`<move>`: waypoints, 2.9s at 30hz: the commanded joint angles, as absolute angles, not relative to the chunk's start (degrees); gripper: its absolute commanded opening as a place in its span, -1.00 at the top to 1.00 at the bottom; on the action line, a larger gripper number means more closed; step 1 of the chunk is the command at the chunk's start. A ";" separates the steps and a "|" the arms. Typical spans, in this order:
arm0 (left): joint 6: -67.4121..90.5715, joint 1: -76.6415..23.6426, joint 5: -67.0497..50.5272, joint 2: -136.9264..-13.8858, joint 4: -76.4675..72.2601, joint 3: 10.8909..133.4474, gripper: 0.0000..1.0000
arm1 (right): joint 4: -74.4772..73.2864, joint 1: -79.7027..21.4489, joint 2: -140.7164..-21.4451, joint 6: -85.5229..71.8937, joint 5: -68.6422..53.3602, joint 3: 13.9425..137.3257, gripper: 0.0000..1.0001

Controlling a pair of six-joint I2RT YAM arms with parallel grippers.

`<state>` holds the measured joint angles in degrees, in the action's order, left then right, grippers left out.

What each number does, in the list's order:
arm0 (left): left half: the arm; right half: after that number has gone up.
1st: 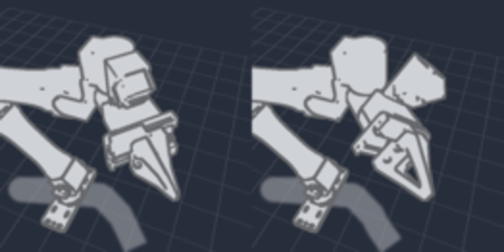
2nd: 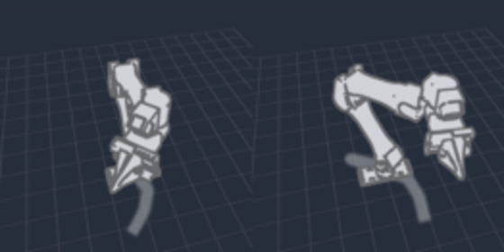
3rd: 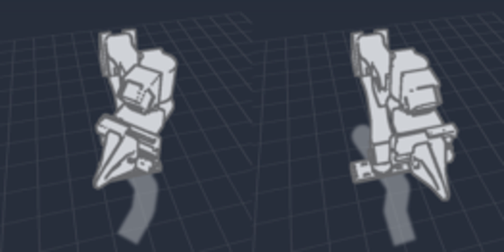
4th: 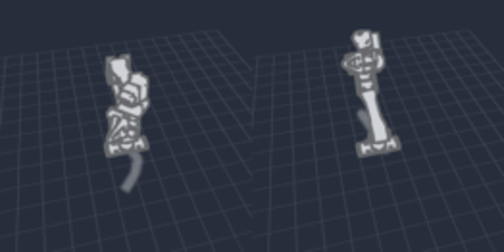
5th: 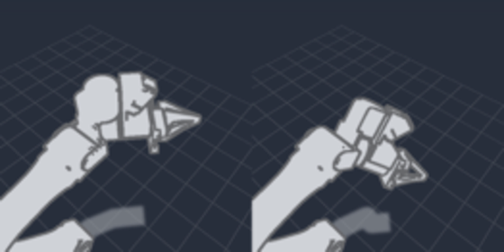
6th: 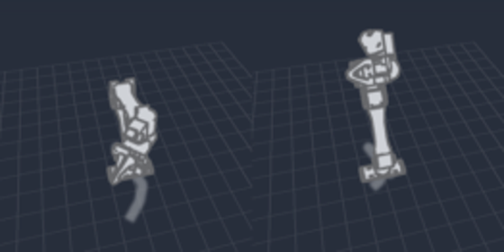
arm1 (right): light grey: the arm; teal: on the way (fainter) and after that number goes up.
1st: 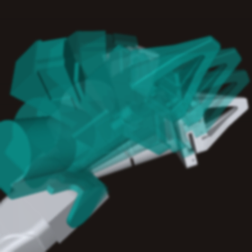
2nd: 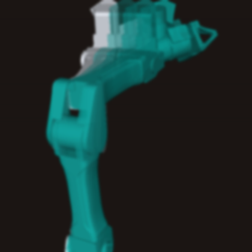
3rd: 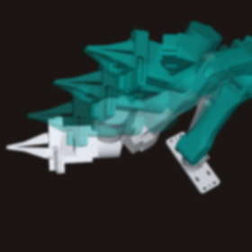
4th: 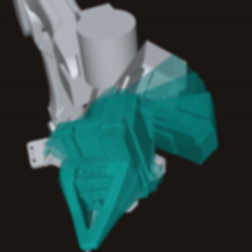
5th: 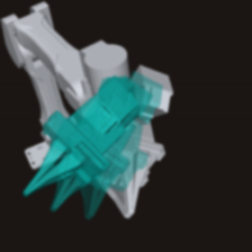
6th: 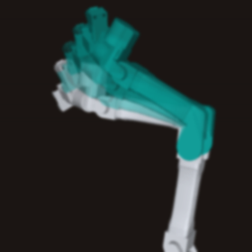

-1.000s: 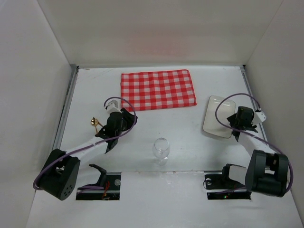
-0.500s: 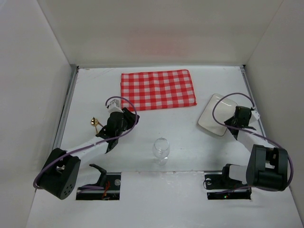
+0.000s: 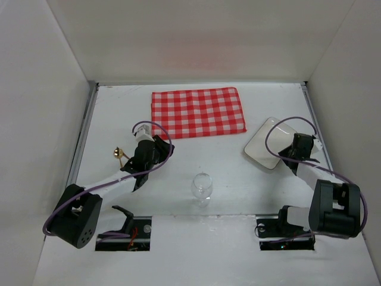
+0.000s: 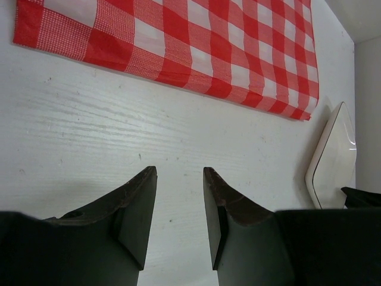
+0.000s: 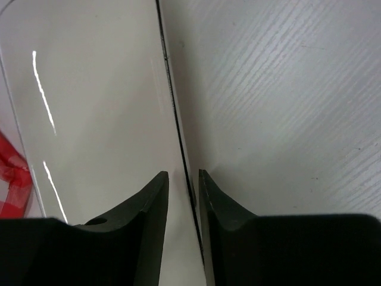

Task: Set the dinner table for one person

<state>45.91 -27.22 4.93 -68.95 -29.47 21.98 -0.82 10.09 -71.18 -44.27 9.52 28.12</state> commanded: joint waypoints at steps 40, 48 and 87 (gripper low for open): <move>45.35 -27.20 5.27 -70.40 -32.52 21.97 0.31 | 18.28 12.87 -77.35 -49.30 1.68 22.94 0.76; 45.53 -26.76 5.19 -69.43 -31.91 21.80 0.27 | 17.68 15.16 -61.99 -56.85 1.23 19.86 1.00; 47.64 -27.63 -2.64 -79.88 -26.89 42.70 -0.05 | 32.25 -26.58 -97.03 -82.00 21.71 59.15 1.00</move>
<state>48.10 -26.13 -1.23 -77.52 -25.58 39.22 15.46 -25.65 -98.98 -76.38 19.75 53.65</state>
